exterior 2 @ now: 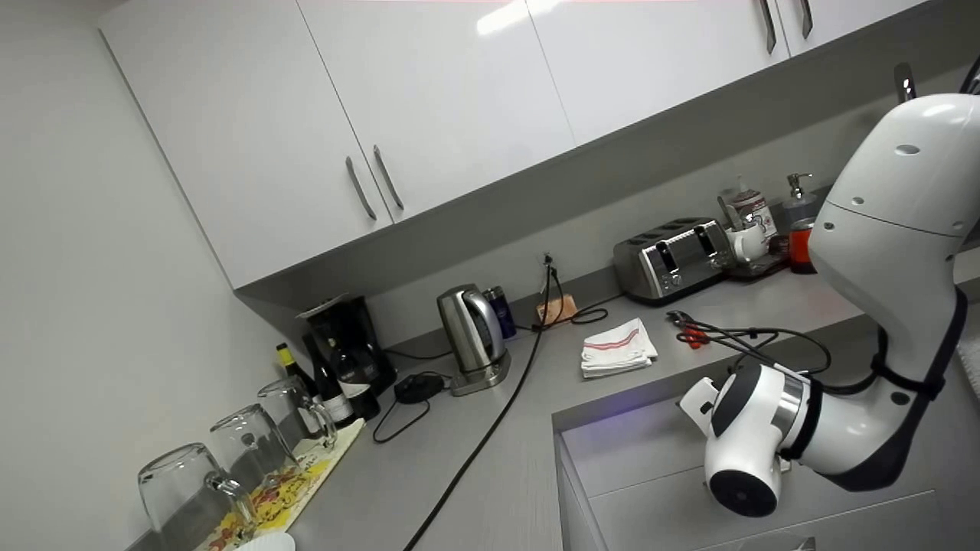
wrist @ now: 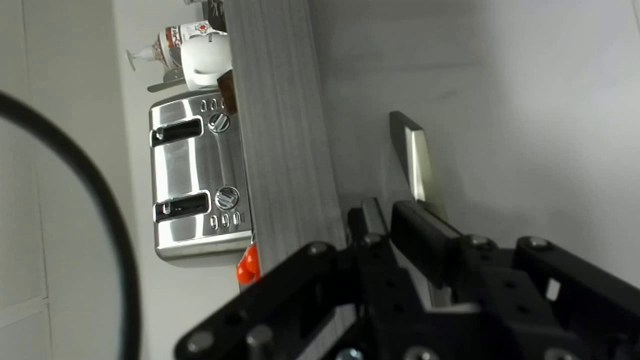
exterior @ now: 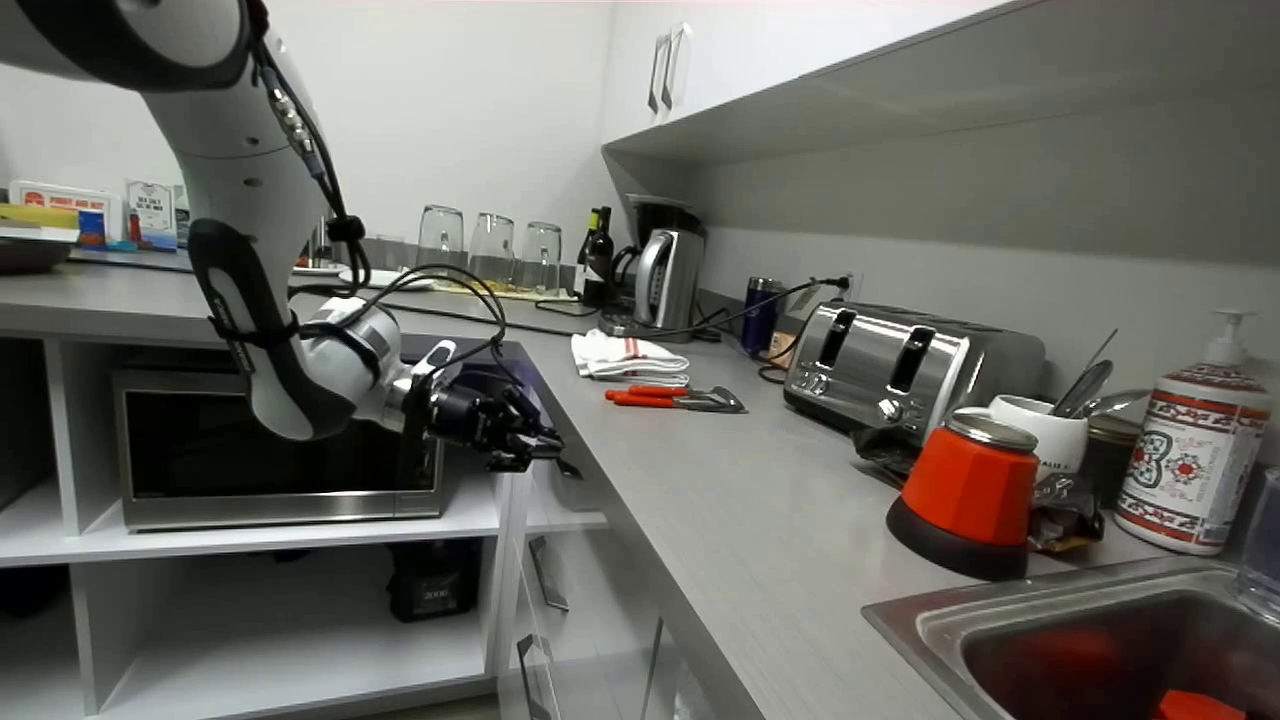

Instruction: Open the topmost drawer on the left side of the cabinet, remove the red cup from the drawer and place it on the countertop, close the open drawer

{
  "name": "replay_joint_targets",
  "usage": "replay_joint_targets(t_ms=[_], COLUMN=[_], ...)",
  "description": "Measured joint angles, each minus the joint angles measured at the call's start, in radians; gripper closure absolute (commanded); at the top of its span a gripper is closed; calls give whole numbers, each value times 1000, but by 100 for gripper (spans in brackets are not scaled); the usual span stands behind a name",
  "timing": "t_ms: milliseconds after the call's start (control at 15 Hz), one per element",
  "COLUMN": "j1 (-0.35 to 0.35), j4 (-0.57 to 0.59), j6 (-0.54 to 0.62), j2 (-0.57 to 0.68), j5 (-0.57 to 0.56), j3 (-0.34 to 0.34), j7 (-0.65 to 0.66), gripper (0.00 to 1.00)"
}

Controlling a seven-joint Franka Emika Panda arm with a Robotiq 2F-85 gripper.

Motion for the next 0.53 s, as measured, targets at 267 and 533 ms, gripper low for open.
replay_joint_targets(t_ms=[267, 533], j1=[0, -3], j4=[31, 62], j6=[0, 5], j2=[26, 61], j5=[12, 16], j3=[-1, -2], j7=[-8, -12], gripper=[34, 4])
